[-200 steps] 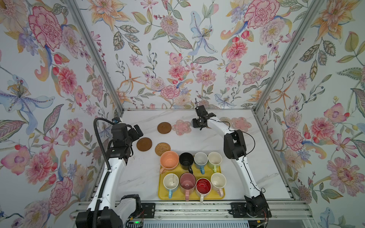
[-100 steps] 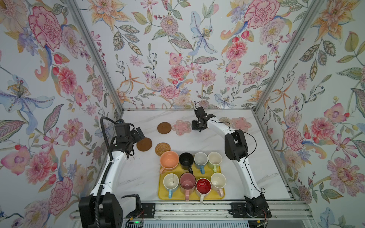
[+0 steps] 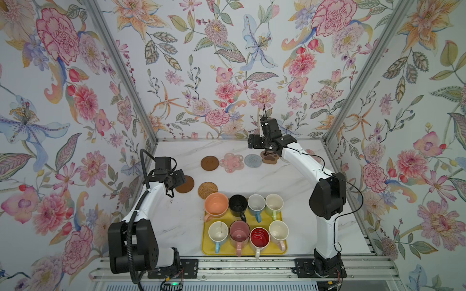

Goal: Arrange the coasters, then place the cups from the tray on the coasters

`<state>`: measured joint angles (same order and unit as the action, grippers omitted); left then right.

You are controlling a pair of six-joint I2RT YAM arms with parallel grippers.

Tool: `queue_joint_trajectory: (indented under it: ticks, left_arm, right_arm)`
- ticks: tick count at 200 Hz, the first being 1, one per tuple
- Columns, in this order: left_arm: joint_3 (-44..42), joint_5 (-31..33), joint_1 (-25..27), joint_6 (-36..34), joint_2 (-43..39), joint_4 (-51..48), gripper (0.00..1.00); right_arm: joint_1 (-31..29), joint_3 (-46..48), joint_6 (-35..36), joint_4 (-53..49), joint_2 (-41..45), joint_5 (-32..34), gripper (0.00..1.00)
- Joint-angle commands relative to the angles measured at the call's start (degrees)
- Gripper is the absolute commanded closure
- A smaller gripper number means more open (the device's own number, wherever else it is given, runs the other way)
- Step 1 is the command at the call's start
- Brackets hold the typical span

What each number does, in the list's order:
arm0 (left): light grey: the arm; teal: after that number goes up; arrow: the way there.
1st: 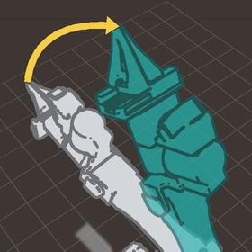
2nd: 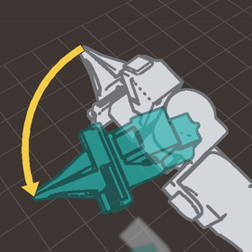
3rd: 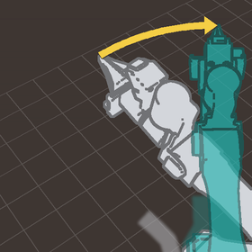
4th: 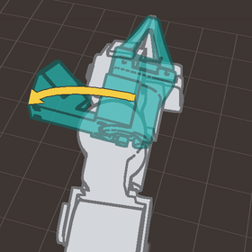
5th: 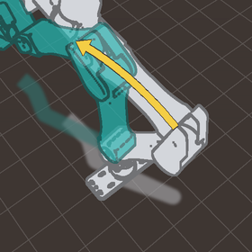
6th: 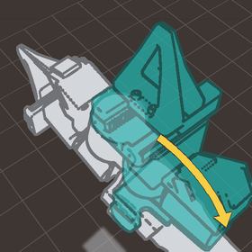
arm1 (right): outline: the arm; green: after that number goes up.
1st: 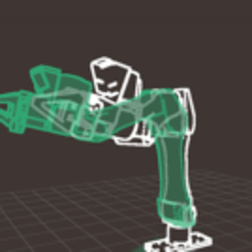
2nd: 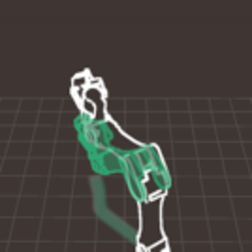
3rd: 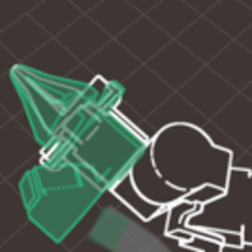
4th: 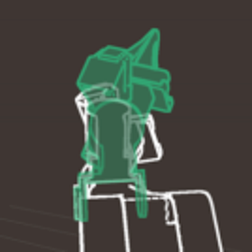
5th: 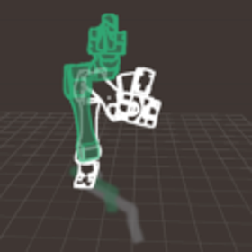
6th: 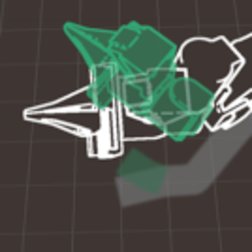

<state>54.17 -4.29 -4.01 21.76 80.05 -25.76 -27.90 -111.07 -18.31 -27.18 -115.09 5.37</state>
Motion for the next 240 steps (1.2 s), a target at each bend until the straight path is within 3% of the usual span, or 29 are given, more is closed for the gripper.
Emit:
queue_joint_trajectory:
  ticks: [1, 33, 86, 240]
  left_arm:
    - [-1.8, -0.2, 1.0, 2.1, 3.0, -0.1, 0.19]
    - [-1.1, 0.5, 1.5, 2.8, 8.0, 1.9, 0.21]
    - [-0.3, -0.2, 1.6, 5.5, 14.1, 5.8, 0.28]
    - [3.0, 0.7, 1.6, 9.9, 23.5, 10.9, 0.40]
  right_arm:
    - [0.7, 5.8, -0.4, 1.4, 2.3, 1.8, 0.04]
    - [1.9, 15.0, -1.0, 3.8, 8.8, 1.8, 0.02]
    - [2.9, 21.9, -1.2, 5.5, 14.5, 2.2, 0.01]
    - [3.5, 26.0, -1.3, 6.4, 20.5, 3.9, 0.01]
